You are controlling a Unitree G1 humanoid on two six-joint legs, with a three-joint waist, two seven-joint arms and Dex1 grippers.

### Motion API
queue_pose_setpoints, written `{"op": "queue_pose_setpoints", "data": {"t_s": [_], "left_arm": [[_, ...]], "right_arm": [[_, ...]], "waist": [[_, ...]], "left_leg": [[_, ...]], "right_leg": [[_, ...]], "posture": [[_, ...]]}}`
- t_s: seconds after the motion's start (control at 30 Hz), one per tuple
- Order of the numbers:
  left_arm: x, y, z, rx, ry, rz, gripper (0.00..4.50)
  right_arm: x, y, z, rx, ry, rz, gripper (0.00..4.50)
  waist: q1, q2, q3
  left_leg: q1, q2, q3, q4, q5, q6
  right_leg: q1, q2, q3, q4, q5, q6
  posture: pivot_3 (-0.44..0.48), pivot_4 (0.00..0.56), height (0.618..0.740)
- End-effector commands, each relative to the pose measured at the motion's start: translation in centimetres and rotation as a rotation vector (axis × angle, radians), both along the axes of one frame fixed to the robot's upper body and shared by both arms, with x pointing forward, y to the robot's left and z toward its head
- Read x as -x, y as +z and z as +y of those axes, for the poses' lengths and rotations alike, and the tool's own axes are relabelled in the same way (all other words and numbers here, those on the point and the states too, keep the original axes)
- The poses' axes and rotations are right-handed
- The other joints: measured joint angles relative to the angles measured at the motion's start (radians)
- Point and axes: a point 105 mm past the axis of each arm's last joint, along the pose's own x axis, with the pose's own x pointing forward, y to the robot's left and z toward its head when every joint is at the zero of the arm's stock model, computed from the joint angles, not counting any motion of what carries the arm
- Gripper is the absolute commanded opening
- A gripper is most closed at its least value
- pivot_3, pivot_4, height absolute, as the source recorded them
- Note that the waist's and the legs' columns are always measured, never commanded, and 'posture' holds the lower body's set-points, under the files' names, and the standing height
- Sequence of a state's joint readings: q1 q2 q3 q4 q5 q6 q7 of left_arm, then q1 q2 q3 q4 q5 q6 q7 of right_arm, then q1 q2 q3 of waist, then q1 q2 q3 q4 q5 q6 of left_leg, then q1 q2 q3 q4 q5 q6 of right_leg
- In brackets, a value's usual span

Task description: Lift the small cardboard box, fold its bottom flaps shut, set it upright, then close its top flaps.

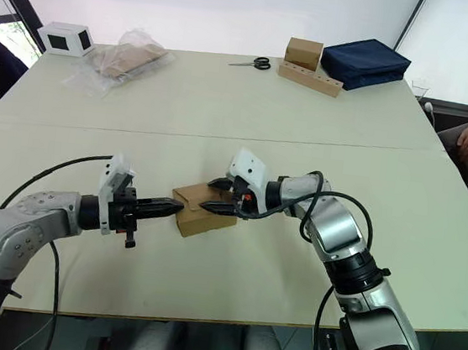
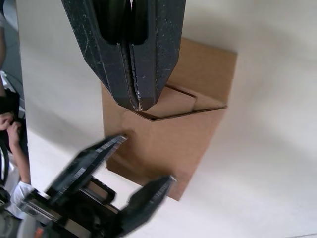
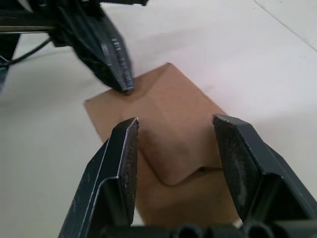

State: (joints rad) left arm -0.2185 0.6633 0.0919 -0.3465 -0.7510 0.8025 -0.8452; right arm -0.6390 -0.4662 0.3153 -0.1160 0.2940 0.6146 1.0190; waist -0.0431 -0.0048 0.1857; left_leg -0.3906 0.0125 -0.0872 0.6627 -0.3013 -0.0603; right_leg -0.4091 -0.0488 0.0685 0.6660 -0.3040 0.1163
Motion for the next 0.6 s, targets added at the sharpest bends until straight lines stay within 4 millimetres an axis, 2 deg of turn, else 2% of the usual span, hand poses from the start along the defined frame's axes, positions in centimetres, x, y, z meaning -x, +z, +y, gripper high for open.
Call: {"op": "queue_pose_setpoints", "data": {"t_s": [0.03, 0.2, 0.43, 0.6], "left_arm": [[-0.6, 2.4, 0.5, 0.078, 0.027, -0.054, 0.00], [-1.7, 2.3, 0.3, 0.080, 0.078, -0.078, 0.00], [-2.3, -0.3, -0.3, -0.002, 0.086, -0.053, 0.00], [-2.9, -0.3, -0.7, 0.018, 0.083, -0.061, 0.00]], "right_arm": [[0.4, 0.6, 0.2, -0.014, 0.015, -0.011, 2.38], [0.3, 0.8, 0.3, -0.026, 0.007, -0.013, 2.38], [0.2, 2.3, 0.2, -0.070, -0.002, -0.055, 2.38], [0.0, 3.2, -0.1, -0.050, 0.005, -0.120, 2.38]], "waist": [[0.001, 0.000, 0.000], [0.000, 0.000, 0.000], [0.001, 0.000, 0.000], [0.004, 0.000, 0.000]], "left_leg": [[0.000, 0.000, 0.000, 0.000, 0.000, 0.000], [0.000, 0.000, 0.000, 0.000, 0.000, 0.000], [0.000, 0.000, 0.000, 0.000, 0.001, -0.002], [0.000, 0.000, 0.000, 0.000, 0.001, -0.001]], "right_leg": [[0.000, 0.000, 0.000, 0.000, 0.000, 0.000], [0.000, 0.000, 0.000, 0.000, 0.000, 0.000], [0.000, 0.000, 0.000, 0.000, 0.000, 0.000], [0.000, 0.000, 0.000, 0.000, 0.000, 0.000]], "posture": [[0.000, 0.150, 0.740], [0.000, 0.150, 0.740], [0.000, 0.150, 0.740], [0.000, 0.150, 0.740]]}}
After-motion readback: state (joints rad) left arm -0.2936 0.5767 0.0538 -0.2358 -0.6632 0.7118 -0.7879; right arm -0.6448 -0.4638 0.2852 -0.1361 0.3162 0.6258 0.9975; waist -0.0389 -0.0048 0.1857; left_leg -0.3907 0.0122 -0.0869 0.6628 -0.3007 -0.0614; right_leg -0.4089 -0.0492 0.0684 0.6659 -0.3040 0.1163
